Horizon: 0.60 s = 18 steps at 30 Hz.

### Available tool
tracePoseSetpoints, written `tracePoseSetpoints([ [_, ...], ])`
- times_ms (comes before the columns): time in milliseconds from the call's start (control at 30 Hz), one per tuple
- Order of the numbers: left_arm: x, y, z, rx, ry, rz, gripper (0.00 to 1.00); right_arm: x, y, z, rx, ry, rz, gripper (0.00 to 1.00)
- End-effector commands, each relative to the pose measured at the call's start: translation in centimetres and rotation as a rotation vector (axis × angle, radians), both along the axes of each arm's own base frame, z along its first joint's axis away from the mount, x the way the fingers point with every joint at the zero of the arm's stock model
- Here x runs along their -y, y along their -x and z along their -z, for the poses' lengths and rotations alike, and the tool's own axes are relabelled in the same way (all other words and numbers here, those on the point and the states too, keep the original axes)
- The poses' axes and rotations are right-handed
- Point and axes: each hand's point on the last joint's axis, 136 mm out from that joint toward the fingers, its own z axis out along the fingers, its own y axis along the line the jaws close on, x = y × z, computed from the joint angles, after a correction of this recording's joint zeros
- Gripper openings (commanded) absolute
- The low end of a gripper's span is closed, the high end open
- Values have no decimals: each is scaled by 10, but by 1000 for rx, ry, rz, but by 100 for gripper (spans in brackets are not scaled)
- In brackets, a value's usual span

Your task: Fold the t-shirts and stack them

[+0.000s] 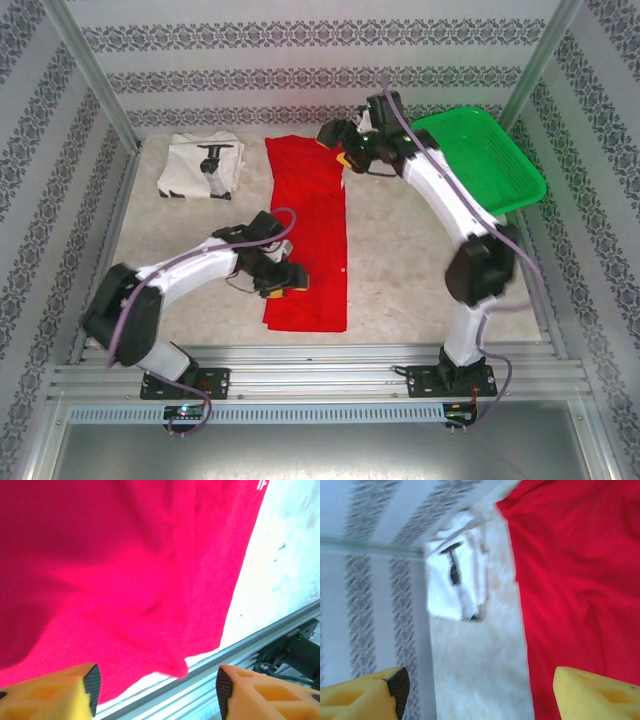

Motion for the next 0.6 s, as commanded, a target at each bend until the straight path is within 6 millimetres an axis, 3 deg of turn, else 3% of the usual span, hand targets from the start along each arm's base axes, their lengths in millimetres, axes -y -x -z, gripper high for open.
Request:
tracePoseSetpoints([
  [0,-50,27,17,-18,-147,-107,66,21,73,62,-86,188,16,77],
  [167,-72,48,22,29,-109,-231,67,32,191,142,-246,173,46,77],
  [300,-56,47,32,39,50,-298,67,38,254,196,-361,145,28,73],
  [433,-57,45,45,31,48,-332,64,49,283,228,-427,130,19,70],
  [567,-48,30,46,73,121,-381,63,46,291,241,-436,91,-5,68],
])
